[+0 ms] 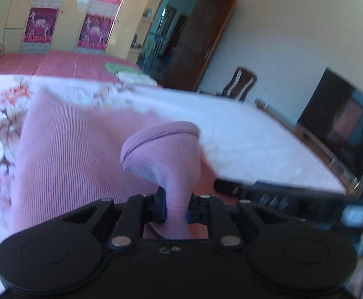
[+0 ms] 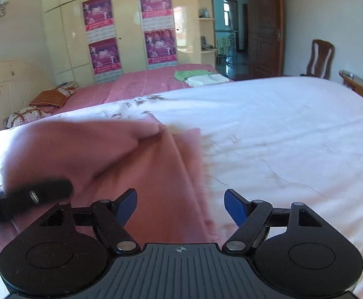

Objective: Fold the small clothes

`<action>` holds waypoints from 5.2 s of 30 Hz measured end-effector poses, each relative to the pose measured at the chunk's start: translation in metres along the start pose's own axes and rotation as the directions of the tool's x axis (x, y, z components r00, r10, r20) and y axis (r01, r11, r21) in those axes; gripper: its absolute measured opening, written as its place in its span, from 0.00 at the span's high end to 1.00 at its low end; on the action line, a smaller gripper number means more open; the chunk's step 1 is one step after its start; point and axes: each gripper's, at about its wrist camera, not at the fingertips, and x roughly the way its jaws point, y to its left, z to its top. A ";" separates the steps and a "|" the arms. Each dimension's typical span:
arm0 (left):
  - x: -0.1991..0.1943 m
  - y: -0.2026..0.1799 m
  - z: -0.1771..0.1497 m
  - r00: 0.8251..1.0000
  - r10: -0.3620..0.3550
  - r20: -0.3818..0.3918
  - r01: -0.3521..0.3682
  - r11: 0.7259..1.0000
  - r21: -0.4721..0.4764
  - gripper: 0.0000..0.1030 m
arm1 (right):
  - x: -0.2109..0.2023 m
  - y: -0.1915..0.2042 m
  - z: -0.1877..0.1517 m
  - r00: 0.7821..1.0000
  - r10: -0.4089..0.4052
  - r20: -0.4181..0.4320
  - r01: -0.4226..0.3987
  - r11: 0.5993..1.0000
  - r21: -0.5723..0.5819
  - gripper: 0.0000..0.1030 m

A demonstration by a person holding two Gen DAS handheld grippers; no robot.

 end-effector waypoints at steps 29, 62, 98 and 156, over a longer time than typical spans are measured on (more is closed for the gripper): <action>-0.058 0.059 -0.004 0.955 0.293 0.039 -0.291 0.956 -0.032 0.41 | 0.018 0.007 0.014 0.901 0.384 -0.203 -0.327 0.907 0.267 0.87; -0.041 0.032 -0.007 0.959 0.278 -0.050 -0.277 0.961 0.022 0.35 | -0.030 -0.020 0.014 0.976 0.137 -0.169 -0.142 0.990 -0.019 0.65; 0.011 0.095 0.071 0.972 0.230 -0.052 -0.236 0.948 -0.215 0.35 | 0.076 -0.016 0.086 0.992 0.125 -0.013 -0.124 0.991 0.060 0.90; -0.014 0.031 0.047 0.934 0.345 -0.098 -0.350 0.936 -0.044 0.40 | 0.039 0.031 0.025 0.993 0.017 -0.121 -0.041 0.979 -0.198 0.59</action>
